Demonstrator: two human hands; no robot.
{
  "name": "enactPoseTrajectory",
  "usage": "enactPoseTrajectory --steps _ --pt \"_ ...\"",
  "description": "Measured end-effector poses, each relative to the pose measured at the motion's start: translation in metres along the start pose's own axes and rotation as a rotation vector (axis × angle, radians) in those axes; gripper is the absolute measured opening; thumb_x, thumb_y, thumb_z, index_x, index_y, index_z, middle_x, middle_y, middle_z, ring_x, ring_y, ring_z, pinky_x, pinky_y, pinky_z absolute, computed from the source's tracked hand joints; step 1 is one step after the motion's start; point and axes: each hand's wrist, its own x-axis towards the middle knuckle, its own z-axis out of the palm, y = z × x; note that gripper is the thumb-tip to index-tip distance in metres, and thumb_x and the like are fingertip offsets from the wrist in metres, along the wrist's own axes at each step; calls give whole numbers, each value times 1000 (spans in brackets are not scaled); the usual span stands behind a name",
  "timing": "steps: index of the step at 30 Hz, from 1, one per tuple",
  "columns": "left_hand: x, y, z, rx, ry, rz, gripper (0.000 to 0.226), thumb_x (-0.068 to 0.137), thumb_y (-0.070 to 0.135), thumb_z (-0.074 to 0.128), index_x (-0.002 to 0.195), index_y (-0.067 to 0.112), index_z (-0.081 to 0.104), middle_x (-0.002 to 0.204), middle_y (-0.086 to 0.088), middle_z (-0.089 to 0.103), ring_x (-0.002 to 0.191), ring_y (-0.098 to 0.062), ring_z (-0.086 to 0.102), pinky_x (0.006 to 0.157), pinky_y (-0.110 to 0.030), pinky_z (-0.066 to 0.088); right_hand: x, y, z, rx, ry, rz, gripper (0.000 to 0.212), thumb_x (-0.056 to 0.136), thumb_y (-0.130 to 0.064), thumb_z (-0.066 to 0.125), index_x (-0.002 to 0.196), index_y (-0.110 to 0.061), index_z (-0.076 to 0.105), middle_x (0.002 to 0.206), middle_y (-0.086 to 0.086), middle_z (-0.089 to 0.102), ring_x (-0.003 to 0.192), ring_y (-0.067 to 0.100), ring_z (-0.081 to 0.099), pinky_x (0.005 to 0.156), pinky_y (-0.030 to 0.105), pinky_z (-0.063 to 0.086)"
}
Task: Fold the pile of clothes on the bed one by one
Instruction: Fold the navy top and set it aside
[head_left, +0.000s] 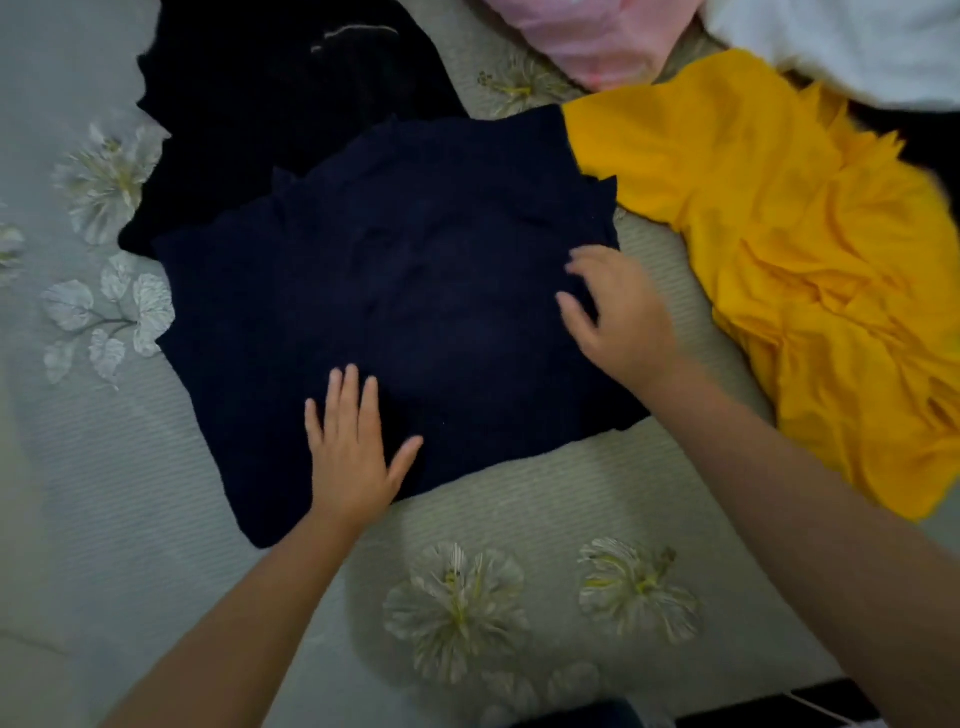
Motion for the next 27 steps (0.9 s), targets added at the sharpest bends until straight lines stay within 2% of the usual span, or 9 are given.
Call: enactPoseTrajectory --steps 2,4,5,7,10,14,18,22,27 --pt "-36 -11 12 55 -200 -100 121 62 83 -16 143 -1 15 153 -20 6 139 -25 -9 111 -50 -4 -50 13 -14 -58 -29 261 37 84 -20 64 107 9 59 107 24 61 100 36 57 87 40 44" --pt "-54 -22 22 127 -332 -169 116 61 84 -14 146 6 5 154 -13 -7 141 -23 -14 112 -48 -8 -88 26 -10 -37 -165 504 40 86 -25 62 109 8 59 111 23 58 105 35 51 91 38 38" --pt "-57 -25 24 120 -315 -189 98 76 76 5 146 7 6 154 -12 -6 142 -23 -11 112 -49 -6 -99 28 -7 33 -205 525 34 87 -22 61 103 8 63 110 22 59 105 34 51 91 38 38" --pt "-55 -26 26 102 -220 -201 66 92 35 43 145 7 16 155 -10 2 143 -22 -2 113 -50 3 -109 29 -1 182 -190 553 25 88 -12 57 73 8 64 84 18 62 84 30 55 73 33 38" --pt "-46 -29 22 65 -133 -215 60 89 -3 40 145 9 20 155 -8 10 143 -20 4 113 -45 10 -111 26 -7 379 -54 725 40 93 -13 49 54 -9 42 55 0 39 57 15 38 54 27 25" --pt "-54 -31 14 14 -154 -211 60 90 -11 30 145 9 15 155 -7 10 143 -19 2 115 -35 7 -116 37 -33 330 -201 672 41 97 -18 40 72 11 52 72 27 52 71 36 49 64 30 30" --pt "-94 -30 1 70 -117 -147 61 90 -12 31 145 10 16 154 -7 15 143 -18 7 114 -31 13 -132 30 -55 271 -183 613 46 98 -19 38 78 20 53 76 28 56 77 43 53 73 48 44" --pt "-160 -29 4 135 -278 -111 63 90 -11 31 146 11 12 155 -6 11 143 -17 7 114 -28 11 -181 19 -71 194 -109 684 48 98 -19 40 57 5 49 61 15 44 61 24 39 58 32 25" --pt "-213 -11 46 229 -555 -86 65 91 -10 28 146 12 1 156 -5 2 143 -18 1 116 -32 13 -267 12 -63 107 -383 830 55 97 -28 41 47 -8 31 47 6 32 52 20 33 49 33 20"
